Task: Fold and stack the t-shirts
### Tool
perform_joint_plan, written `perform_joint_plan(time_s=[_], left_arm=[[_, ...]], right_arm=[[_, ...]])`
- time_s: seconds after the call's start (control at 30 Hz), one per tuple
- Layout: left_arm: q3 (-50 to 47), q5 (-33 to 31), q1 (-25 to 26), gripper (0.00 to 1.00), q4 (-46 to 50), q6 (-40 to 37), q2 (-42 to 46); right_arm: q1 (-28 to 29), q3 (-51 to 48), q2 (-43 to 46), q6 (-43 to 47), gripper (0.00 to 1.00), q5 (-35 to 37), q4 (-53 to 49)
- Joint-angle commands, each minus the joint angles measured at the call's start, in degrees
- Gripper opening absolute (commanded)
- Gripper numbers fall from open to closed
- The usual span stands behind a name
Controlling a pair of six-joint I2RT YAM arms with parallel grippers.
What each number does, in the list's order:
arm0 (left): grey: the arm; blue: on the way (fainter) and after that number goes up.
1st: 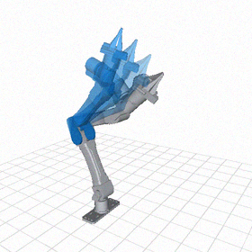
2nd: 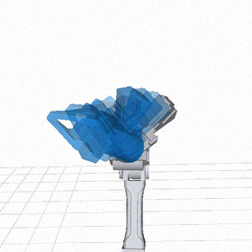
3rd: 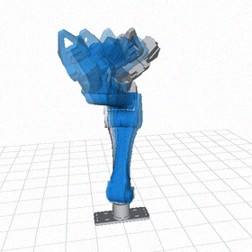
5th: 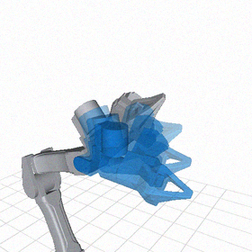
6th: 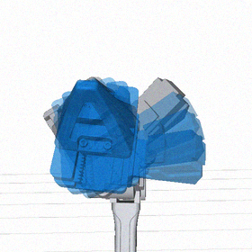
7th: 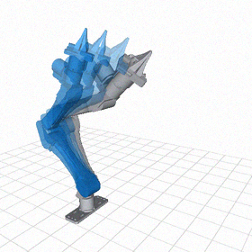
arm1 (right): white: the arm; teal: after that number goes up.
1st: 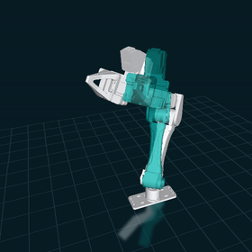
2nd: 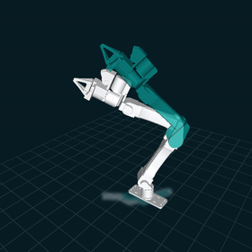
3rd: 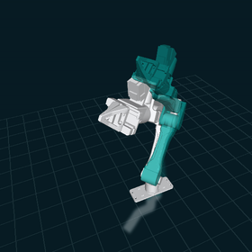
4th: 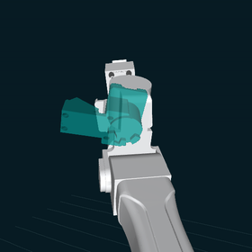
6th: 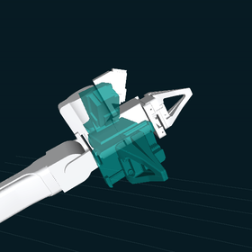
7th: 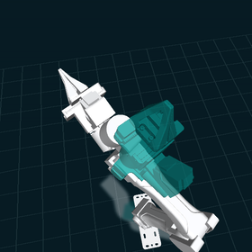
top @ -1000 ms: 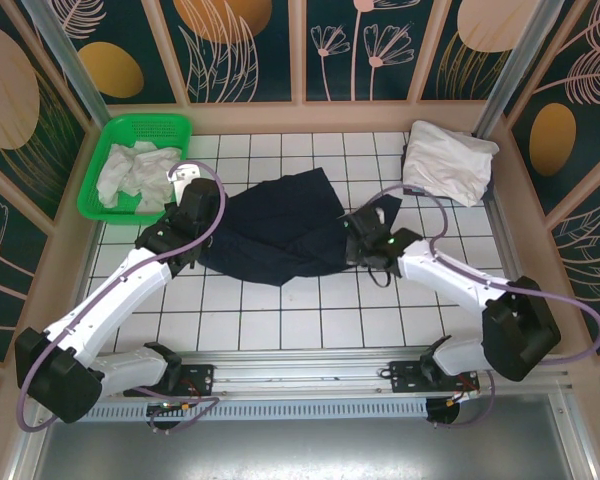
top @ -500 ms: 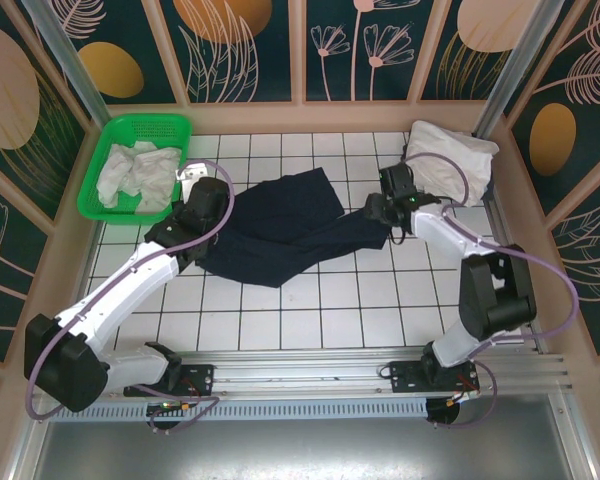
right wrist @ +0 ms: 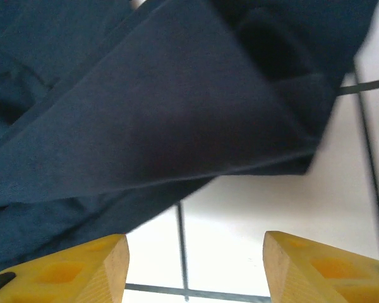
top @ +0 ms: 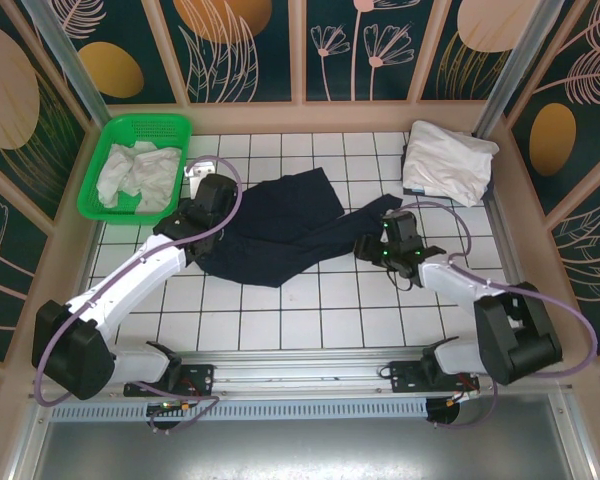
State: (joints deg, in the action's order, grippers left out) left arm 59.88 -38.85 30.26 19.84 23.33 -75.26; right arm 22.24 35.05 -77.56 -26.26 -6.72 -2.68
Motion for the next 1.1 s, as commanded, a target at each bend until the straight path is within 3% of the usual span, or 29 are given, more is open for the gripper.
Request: perform_joint_plan(time_s=[0.0, 0.37, 0.53, 0.67, 0.87, 1.07], left_arm=[[1.8, 0.7, -0.4, 0.0, -0.7, -0.6, 0.8], [0.4, 0.0, -0.4, 0.0, -0.2, -0.7, 2.2], [-0.2, 0.2, -0.5, 0.0, -0.2, -0.8, 2.2], [-0.8, -0.2, -0.5, 0.0, -0.5, -1.1, 2.2], [0.1, 0.4, -0.5, 0.0, -0.7, -1.7, 1.0], [0.1, 1.2, -0.5, 0.0, -0.8, -1.5, 0.8]], right_arm=[[0.5, 5.3, -5.7, 1.5, 0.56, -1.1, 2.4], [-8.2, 26.4, -20.4, 7.9, 0.48, 5.1, -5.2], [-9.2, 32.3, -22.9, 9.4, 0.49, 7.3, -9.6], [-5.5, 22.3, -14.6, 8.0, 0.51, 8.4, -6.7], [-4.9, 8.5, -6.0, 4.1, 0.4, 9.5, -2.8], [-6.8, 10.2, -11.2, 6.0, 0.35, 7.2, -2.2]])
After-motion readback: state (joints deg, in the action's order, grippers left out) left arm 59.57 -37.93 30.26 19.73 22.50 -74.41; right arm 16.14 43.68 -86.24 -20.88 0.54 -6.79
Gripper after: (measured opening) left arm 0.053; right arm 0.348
